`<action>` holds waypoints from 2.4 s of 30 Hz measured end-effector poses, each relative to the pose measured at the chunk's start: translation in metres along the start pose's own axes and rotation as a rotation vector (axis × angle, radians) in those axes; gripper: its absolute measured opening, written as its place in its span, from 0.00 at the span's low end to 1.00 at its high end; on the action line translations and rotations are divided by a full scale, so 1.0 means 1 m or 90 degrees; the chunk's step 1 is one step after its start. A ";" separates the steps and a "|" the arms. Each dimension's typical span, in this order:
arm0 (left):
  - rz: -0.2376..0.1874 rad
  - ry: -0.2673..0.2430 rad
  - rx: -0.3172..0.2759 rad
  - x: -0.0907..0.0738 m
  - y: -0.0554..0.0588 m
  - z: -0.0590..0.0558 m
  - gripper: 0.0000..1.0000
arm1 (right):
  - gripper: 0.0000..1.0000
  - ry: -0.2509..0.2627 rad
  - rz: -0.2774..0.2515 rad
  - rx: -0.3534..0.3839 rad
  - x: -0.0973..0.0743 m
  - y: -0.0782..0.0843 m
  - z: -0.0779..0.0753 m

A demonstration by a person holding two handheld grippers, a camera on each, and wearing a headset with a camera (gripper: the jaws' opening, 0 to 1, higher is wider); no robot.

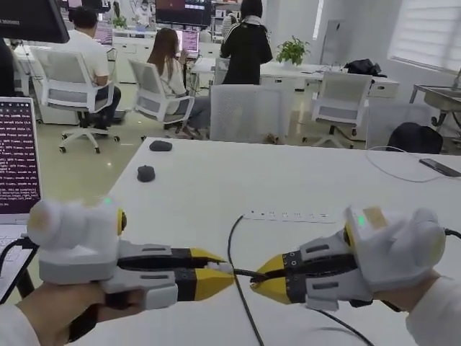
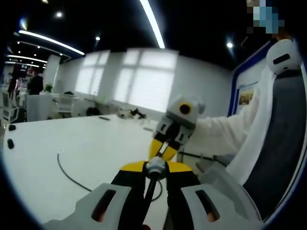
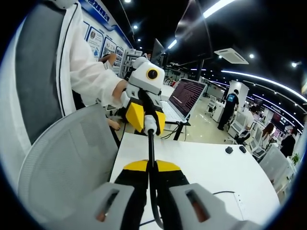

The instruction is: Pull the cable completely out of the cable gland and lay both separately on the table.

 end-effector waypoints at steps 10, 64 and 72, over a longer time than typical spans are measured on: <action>-0.013 -0.025 -0.032 -0.015 -0.005 0.011 0.16 | 0.02 0.035 0.000 0.026 -0.016 0.012 -0.014; -0.024 -0.039 -0.049 -0.027 0.011 0.003 0.16 | 0.03 -0.015 0.020 0.048 0.026 0.032 -0.005; -0.016 -0.059 -0.056 -0.035 0.018 0.006 0.16 | 0.03 0.007 0.048 0.072 0.027 0.060 -0.017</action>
Point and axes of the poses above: the centre of the closed fingertips' face, and the gripper's own axes: x roughly forward along the fingers, z roughly to its left, y roughly out of its underside, the point moved 2 cm from there along -x, roughly backward along the fingers, and after that the axes turned 11 degrees about x, right-handed, at the moved point
